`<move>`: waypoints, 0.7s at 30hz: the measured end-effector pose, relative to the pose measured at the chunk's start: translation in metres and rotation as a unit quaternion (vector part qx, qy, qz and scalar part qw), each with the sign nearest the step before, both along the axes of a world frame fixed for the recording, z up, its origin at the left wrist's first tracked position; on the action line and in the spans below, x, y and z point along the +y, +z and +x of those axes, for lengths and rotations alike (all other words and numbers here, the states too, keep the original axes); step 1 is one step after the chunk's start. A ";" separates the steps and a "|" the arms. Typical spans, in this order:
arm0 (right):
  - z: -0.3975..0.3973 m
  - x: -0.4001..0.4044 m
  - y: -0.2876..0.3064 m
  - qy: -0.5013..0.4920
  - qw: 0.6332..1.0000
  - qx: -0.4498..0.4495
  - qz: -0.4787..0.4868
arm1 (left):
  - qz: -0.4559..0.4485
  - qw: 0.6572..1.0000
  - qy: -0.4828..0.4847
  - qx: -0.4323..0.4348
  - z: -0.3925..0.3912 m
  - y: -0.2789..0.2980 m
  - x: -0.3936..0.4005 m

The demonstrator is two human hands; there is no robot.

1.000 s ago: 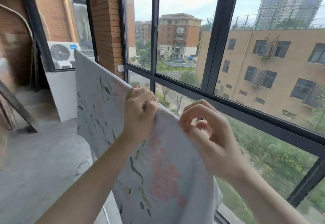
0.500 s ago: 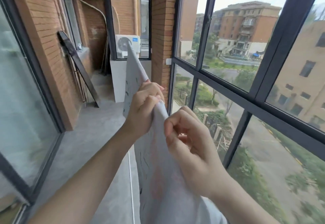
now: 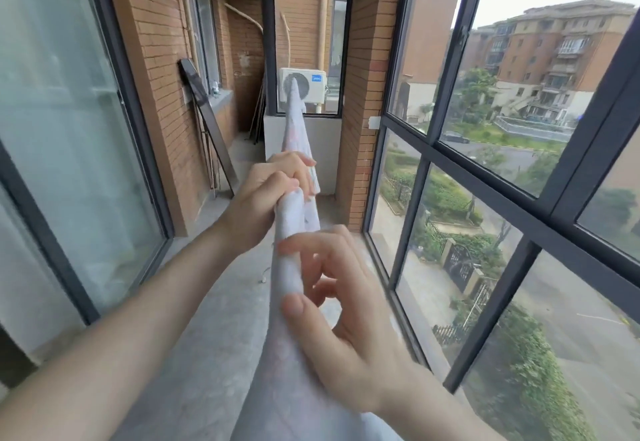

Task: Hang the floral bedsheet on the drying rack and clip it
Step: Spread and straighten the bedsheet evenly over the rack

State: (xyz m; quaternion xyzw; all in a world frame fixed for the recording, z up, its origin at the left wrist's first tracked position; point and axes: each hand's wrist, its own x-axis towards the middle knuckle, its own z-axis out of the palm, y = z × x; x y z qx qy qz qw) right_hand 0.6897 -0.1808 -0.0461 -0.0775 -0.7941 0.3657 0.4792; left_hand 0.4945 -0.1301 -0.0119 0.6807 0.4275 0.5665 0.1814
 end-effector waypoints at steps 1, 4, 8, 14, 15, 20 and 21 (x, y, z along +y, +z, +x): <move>0.008 0.007 -0.004 0.022 1.000 -0.021 -0.005 | -0.022 1.000 0.007 0.016 0.002 0.005 -0.004; 0.041 0.032 -0.019 0.053 0.993 -0.104 -0.017 | -0.094 0.993 0.040 0.060 0.005 0.022 -0.021; 0.111 0.087 -0.046 0.055 0.971 -0.230 -0.041 | -0.179 0.970 0.128 0.100 0.033 0.039 -0.053; 0.158 0.151 -0.073 0.063 0.948 -0.307 -0.048 | -0.280 0.920 0.224 0.158 0.084 0.073 -0.096; 0.159 0.155 -0.076 0.067 0.946 -0.314 -0.047 | -0.287 0.912 0.238 0.169 0.095 0.075 -0.101; 0.148 0.146 -0.089 0.138 0.937 -0.319 -0.047 | -0.212 0.779 0.397 0.437 0.153 0.051 -0.121; 0.145 0.143 -0.091 0.149 0.934 -0.323 -0.040 | -0.203 0.760 0.405 0.465 0.165 0.041 -0.123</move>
